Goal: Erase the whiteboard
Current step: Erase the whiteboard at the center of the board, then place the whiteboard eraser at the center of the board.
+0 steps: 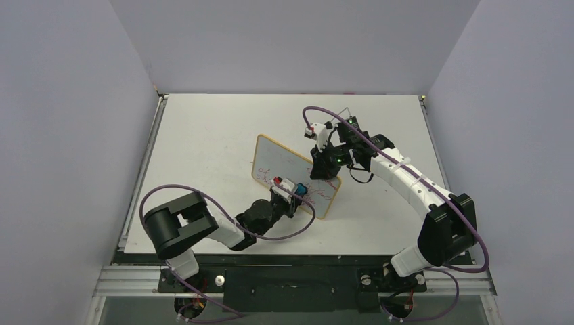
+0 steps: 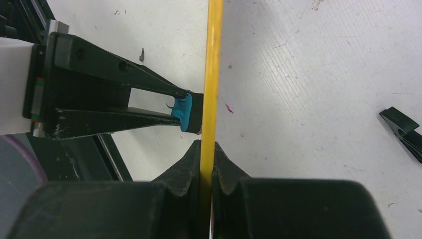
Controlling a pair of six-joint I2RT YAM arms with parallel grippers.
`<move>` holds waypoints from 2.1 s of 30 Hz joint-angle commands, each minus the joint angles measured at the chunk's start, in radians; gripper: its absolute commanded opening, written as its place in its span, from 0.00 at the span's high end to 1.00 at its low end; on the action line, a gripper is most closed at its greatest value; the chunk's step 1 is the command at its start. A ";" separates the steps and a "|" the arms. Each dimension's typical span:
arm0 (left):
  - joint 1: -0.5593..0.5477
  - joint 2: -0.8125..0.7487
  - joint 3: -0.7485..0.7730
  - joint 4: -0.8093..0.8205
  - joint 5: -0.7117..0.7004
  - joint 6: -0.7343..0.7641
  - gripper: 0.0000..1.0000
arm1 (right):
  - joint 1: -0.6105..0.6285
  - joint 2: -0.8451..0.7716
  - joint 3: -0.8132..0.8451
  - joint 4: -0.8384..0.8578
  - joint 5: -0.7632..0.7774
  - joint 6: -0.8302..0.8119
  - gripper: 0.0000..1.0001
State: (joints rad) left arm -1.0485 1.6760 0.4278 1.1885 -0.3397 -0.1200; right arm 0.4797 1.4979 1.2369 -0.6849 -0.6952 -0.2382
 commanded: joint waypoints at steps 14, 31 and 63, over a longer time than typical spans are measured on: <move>0.007 -0.112 0.120 -0.099 0.002 0.023 1.00 | 0.030 0.020 0.015 0.004 -0.061 -0.050 1.00; 0.319 -0.823 -0.035 -0.982 0.260 -0.284 1.00 | 0.028 0.034 0.035 -0.048 -0.040 -0.103 1.00; 0.573 -0.765 0.153 -1.411 0.088 -0.430 0.56 | 0.006 0.050 0.046 -0.092 -0.044 -0.153 1.00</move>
State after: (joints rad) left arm -0.4915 0.9684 0.4953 -0.2077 -0.3099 -0.5930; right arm 0.4896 1.5276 1.2675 -0.7708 -0.7559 -0.3202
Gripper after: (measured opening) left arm 0.426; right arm 0.029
